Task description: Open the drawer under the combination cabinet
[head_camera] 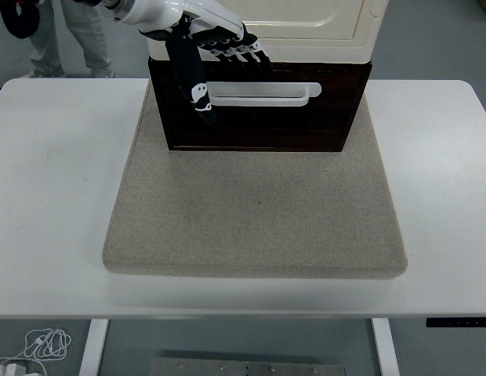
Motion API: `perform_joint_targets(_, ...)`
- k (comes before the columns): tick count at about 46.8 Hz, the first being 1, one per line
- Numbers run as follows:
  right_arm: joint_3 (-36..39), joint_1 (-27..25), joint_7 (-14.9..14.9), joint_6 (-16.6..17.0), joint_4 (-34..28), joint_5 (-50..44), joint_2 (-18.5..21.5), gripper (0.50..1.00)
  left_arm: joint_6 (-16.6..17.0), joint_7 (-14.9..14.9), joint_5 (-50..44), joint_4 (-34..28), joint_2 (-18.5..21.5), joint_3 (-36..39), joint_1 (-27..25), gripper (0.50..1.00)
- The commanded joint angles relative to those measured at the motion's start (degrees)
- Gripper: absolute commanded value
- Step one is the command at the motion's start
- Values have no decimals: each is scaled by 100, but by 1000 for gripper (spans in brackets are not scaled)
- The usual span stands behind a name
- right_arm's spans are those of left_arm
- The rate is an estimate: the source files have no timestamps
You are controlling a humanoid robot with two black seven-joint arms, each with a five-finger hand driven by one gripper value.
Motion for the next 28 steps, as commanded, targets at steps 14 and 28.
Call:
perform_joint_targets(14,0,0,3,0,0,0,0,926,-134,530,-1,177,-148,27,13,1000)
perform_joint_targets(28,0,0,3,0,0,0,0,926,-81,864,-36,229,-306,27,75,1000)
